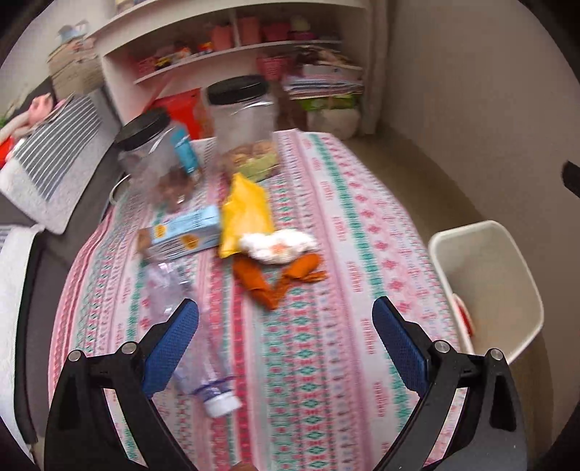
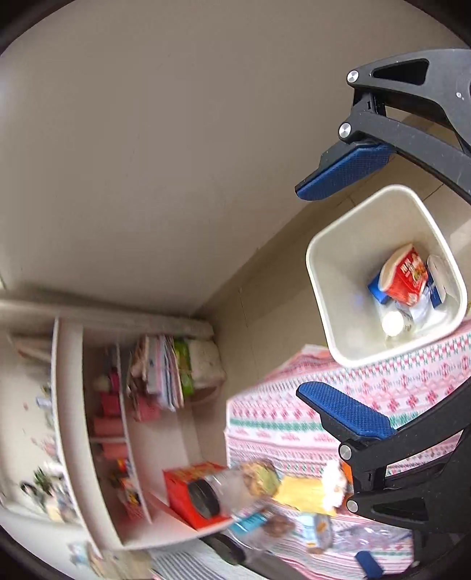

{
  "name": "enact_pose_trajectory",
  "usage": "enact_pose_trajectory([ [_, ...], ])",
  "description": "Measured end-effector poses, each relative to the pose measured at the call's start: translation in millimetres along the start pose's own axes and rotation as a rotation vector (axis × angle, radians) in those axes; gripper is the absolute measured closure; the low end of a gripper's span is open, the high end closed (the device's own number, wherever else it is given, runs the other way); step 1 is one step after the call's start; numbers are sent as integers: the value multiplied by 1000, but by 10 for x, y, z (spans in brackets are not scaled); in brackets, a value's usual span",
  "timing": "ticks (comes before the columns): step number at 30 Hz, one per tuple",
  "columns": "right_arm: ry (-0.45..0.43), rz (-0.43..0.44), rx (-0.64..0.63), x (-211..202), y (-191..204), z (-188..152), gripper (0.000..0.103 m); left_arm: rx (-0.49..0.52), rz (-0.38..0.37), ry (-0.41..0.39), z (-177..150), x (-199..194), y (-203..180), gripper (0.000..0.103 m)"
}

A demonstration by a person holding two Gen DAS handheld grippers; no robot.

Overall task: Collect trash
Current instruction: 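Grasp the clear plastic bottle with the left tool while the right tool grasps an orange peel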

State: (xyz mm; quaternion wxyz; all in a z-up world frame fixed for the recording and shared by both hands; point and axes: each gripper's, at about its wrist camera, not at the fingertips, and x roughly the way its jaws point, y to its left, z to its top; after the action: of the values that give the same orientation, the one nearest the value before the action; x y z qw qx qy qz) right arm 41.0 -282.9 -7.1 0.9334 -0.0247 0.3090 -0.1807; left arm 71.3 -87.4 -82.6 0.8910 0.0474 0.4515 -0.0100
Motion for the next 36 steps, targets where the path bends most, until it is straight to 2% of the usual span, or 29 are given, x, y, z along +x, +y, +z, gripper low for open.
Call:
enact_pose_trajectory([
  [3,10,20,-43,35,237,-9,7,-34,51,25,4,91,277,9],
  [5,19,36,-65,62,371,-17,7,-68,84,71,-2,208,499,9],
  [7,32,62,-92,111,538,-27,7,-130,83,109,-26,307,710,9],
  [10,55,97,-138,184,776,-70,7,-231,61,186,-91,511,1004,9],
  [13,83,131,-194,269,1029,-142,7,-291,30,260,-160,697,1153,9],
  [18,117,171,-301,420,1454,-244,7,-346,-68,362,-219,920,1209,10],
  [19,118,177,-314,434,1506,-255,7,-340,-79,365,-214,934,1199,10],
  [21,123,194,-342,479,1634,-288,7,-322,-95,355,-195,928,1176,17],
  [23,132,221,-372,531,1759,-324,7,-290,-120,358,-179,931,1167,39],
  [27,167,265,-452,630,1967,-432,7,-256,-138,322,-167,811,1257,41],
  [33,230,433,-489,625,2225,-560,8,-241,-94,208,-96,481,1606,42],
  [36,266,503,-520,627,2444,-658,24,-263,-81,173,-70,362,1759,42],
])
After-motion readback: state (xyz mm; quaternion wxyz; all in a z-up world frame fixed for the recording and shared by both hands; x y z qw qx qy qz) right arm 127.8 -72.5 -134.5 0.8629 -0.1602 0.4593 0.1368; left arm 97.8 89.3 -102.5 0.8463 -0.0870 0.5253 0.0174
